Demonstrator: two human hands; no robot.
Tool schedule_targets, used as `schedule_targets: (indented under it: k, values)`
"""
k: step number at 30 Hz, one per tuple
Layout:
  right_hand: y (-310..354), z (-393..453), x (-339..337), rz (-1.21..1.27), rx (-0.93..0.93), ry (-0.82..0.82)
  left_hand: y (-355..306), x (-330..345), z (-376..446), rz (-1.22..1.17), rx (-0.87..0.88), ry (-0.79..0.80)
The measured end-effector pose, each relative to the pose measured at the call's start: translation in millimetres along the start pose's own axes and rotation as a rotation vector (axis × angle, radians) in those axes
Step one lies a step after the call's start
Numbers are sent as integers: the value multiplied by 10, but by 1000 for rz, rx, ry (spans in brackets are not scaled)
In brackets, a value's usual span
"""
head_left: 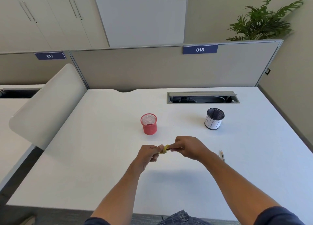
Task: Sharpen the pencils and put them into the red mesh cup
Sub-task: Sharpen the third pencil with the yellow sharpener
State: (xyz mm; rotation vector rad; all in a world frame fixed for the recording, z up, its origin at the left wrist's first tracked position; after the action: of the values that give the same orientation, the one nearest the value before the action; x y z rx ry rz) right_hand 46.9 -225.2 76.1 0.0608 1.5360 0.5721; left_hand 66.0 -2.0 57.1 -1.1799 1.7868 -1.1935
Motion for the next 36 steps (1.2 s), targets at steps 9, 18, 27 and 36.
schedule_targets:
  k: [9,18,27,36]
  values:
    - [57,-98,51,-189,-243,-498,-61,35,82,-112,-45,36]
    - [24,24,63,53,360,97,24,-9,115,106,9,67]
    - [-59,77,76,501,455,383,39,26,115,196,103,61]
    - [-70,-38,181,336,256,220,58,-31,113,247,-58,62]
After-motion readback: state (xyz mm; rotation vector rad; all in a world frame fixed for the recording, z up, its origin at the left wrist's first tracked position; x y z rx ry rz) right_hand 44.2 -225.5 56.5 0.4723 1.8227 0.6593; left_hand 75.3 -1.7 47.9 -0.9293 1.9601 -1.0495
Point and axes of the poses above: each hand's wrist, its own z-axis towards the middle knuckle, its own x-axis out of the palm, y = z × x, the point moved 1 cm from there along z, towards the middle knuckle, and after that the axes turned 4 degrees about x, right-handed, at the moved point
